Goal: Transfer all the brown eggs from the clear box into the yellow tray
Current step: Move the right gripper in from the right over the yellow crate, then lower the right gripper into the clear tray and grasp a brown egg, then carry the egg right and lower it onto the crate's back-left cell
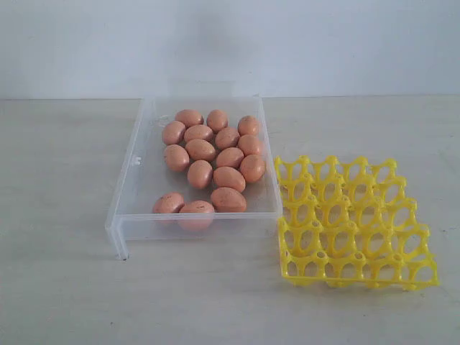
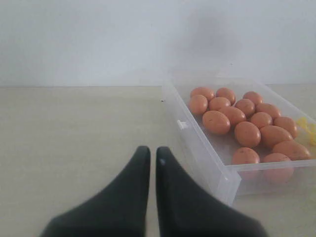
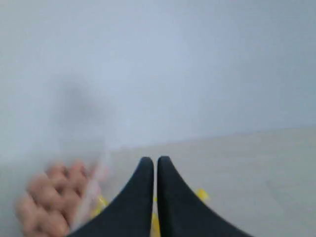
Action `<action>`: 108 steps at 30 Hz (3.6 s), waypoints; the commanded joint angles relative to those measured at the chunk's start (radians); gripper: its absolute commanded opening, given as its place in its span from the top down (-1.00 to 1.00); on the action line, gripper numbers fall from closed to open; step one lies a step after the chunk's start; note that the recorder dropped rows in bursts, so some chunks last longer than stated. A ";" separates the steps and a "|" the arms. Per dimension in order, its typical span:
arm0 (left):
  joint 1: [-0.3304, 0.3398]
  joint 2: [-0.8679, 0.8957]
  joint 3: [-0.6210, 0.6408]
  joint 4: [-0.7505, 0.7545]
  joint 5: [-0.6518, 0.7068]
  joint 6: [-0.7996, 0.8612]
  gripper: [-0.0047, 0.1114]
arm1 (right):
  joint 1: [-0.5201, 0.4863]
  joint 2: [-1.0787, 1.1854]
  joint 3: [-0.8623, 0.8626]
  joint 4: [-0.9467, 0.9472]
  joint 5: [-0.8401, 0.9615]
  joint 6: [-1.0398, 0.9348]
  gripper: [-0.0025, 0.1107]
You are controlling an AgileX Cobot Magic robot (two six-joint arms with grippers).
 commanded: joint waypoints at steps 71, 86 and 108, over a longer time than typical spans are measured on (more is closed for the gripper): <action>0.004 -0.002 0.003 -0.003 0.000 0.002 0.85 | 0.466 2.010 -1.530 0.405 0.846 -1.073 0.08; 0.004 -0.002 0.003 -0.003 0.000 0.002 0.85 | 0.466 2.181 -1.530 0.365 0.676 -1.070 0.16; 0.004 -0.002 0.003 -0.003 0.000 0.002 0.85 | 0.432 1.819 -1.484 0.391 0.650 -0.887 0.96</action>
